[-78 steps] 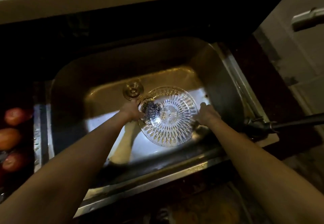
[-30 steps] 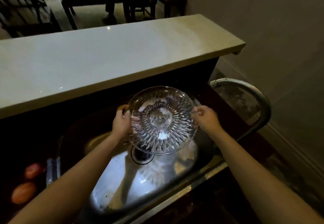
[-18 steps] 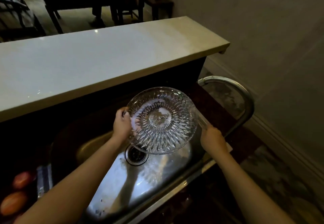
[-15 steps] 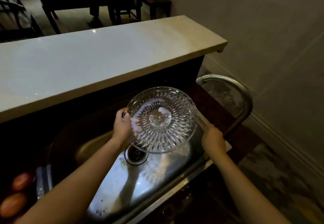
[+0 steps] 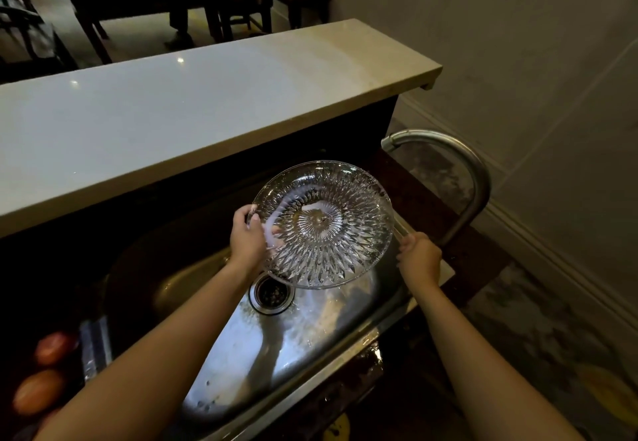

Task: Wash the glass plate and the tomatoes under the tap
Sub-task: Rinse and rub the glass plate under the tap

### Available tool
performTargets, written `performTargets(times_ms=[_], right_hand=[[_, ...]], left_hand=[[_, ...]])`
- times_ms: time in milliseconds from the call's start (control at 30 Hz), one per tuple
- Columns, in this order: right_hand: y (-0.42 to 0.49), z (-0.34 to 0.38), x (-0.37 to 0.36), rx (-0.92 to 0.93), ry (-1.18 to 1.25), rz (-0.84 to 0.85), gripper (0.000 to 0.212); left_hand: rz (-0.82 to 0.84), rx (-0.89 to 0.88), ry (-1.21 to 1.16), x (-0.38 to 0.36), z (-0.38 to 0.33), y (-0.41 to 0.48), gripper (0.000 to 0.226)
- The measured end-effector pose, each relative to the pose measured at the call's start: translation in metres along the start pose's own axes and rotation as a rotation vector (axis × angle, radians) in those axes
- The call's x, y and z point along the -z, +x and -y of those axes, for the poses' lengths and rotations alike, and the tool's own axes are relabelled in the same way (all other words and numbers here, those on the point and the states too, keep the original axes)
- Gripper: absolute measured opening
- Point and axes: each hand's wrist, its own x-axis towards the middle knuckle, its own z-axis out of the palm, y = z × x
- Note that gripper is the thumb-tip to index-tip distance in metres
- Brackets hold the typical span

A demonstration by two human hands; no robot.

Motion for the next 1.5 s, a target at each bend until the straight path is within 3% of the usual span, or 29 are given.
performTargets(times_ms=[467, 533, 633, 733, 800, 900, 967, 1033, 1100, 1200, 1267, 1400, 1500], right_hand=[[0.014, 0.000, 0.003, 0.006, -0.039, 0.079, 0.016], [0.018, 0.003, 0.002, -0.058, 0.020, 0.096, 0.015], [0.015, 0.015, 0.006, -0.177, 0.146, 0.077, 0.031], [-0.001, 0.027, 0.015, 0.051, 0.064, -0.052, 0.048], [-0.010, 0.035, 0.018, 0.090, 0.164, 0.006, 0.051], [-0.011, 0.045, 0.018, -0.054, 0.422, 0.190, 0.034], [-0.010, 0.047, 0.018, -0.078, 0.533, 0.151, 0.028], [-0.010, 0.045, 0.018, -0.060, 0.571, 0.072, 0.028], [-0.010, 0.046, 0.016, -0.033, 0.573, 0.051, 0.030], [-0.006, 0.052, 0.018, 0.024, 0.542, 0.017, 0.031], [-0.002, 0.057, 0.021, 0.049, 0.533, 0.006, 0.031], [0.000, 0.062, 0.019, 0.052, 0.491, 0.026, 0.035], [-0.005, 0.061, 0.013, 0.033, 0.498, 0.022, 0.034]], left_hand=[[-0.021, -0.008, -0.027, -0.009, -0.001, -0.003, 0.032], [-0.012, -0.004, -0.024, -0.010, 0.000, -0.002, 0.032], [0.004, -0.002, -0.022, -0.012, 0.002, 0.001, 0.032], [0.019, -0.003, -0.023, -0.018, 0.003, 0.005, 0.031], [0.038, -0.010, -0.008, -0.024, 0.003, 0.006, 0.030], [0.051, -0.015, 0.010, -0.033, 0.000, 0.010, 0.030], [0.042, -0.010, 0.072, -0.037, -0.002, 0.013, 0.031], [0.013, -0.080, 0.305, -0.041, -0.007, 0.014, 0.038], [-0.002, -0.250, 0.750, -0.046, -0.009, 0.015, 0.051], [0.096, -0.473, 1.244, -0.054, -0.010, 0.011, 0.060], [0.229, -0.529, 1.309, -0.061, -0.007, 0.004, 0.062], [0.484, -0.654, 1.144, -0.091, -0.003, -0.021, 0.057], [0.554, -0.781, 1.096, -0.115, -0.009, -0.029, 0.055]])
